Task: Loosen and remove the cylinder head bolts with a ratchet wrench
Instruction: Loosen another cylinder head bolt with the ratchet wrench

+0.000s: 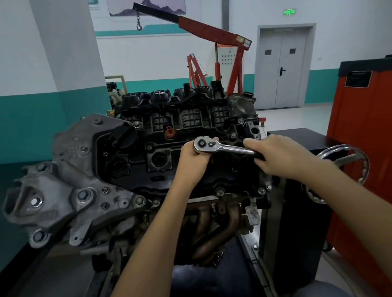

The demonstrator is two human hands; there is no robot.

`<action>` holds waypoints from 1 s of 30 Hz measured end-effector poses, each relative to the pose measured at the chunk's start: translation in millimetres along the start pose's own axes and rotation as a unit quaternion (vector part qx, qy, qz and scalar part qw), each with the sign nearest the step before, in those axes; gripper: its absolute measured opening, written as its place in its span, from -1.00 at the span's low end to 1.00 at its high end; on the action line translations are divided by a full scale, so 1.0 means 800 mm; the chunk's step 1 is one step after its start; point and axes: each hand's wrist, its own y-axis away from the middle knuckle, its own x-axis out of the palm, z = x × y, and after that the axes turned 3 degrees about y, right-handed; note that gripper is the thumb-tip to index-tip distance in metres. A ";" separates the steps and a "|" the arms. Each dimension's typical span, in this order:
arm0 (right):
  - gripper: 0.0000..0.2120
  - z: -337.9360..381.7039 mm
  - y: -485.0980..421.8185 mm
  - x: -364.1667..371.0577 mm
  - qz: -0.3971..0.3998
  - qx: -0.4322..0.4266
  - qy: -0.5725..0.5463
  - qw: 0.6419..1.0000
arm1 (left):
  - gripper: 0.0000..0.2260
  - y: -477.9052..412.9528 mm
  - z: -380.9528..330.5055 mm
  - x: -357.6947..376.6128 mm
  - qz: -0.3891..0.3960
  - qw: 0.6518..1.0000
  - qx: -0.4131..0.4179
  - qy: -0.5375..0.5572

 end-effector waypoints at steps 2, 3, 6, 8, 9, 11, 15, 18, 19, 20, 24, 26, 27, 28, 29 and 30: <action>-0.82 0.027 0.019 0.017 -0.019 0.046 -0.071 0.996 | -0.65 0.006 0.003 0.004 -0.038 0.999 -0.002 0.030; -0.84 0.047 0.035 0.029 -0.032 0.081 -0.134 0.987 | -0.63 0.008 0.004 0.008 -0.048 0.998 0.000 0.037; -0.75 0.127 0.066 0.063 -0.084 0.180 -0.332 0.922 | -0.58 0.010 -0.001 0.019 -0.067 0.997 0.014 0.036; -0.74 0.184 0.058 0.078 -0.108 0.212 -0.404 0.883 | -0.56 0.008 -0.003 0.020 -0.076 0.997 0.007 0.031; -0.76 0.206 0.050 0.083 -0.108 0.218 -0.433 0.868 | -0.55 0.007 -0.002 0.018 -0.079 0.996 0.002 0.030; -0.79 0.221 0.042 0.083 -0.092 0.217 -0.467 0.852 | -0.57 0.004 0.000 0.012 -0.078 0.996 -0.014 0.036; -0.71 0.125 0.057 0.063 -0.013 0.147 -0.341 0.928 | -0.52 -0.003 0.006 -0.003 0.015 1.000 -0.002 0.006; -0.73 0.028 0.035 0.017 0.052 0.056 -0.131 0.988 | -0.57 -0.005 0.002 -0.003 0.037 0.998 0.012 -0.041; -0.75 0.009 0.020 0.001 0.050 0.027 -0.059 0.997 | -0.59 -0.005 0.002 -0.001 0.021 0.999 0.018 -0.042; -0.75 0.000 0.007 -0.011 0.036 0.004 -0.011 0.999 | -0.62 -0.004 0.002 -0.001 0.001 0.999 0.020 -0.035; -0.81 0.029 0.016 0.007 0.002 0.058 -0.049 0.997 | -0.63 0.003 0.008 0.002 -0.052 0.998 0.010 0.041; -0.80 0.073 0.050 0.038 -0.015 0.127 -0.192 0.973 | -0.59 0.007 0.008 0.011 -0.057 0.997 0.013 0.052; -0.78 0.100 0.062 0.051 -0.029 0.160 -0.280 0.946 | -0.57 0.009 0.007 0.017 -0.063 0.997 0.017 0.049; -0.77 0.128 0.068 0.062 -0.050 0.187 -0.347 0.918 | -0.55 0.008 0.006 0.022 -0.073 0.996 0.019 0.045; -0.77 0.156 0.067 0.070 -0.070 0.206 -0.391 0.894 | -0.54 0.006 0.006 0.025 -0.085 0.995 0.019 0.042; -0.77 0.181 0.061 0.077 -0.082 0.215 -0.422 0.877 | -0.53 0.003 0.006 0.025 -0.096 0.994 0.015 0.039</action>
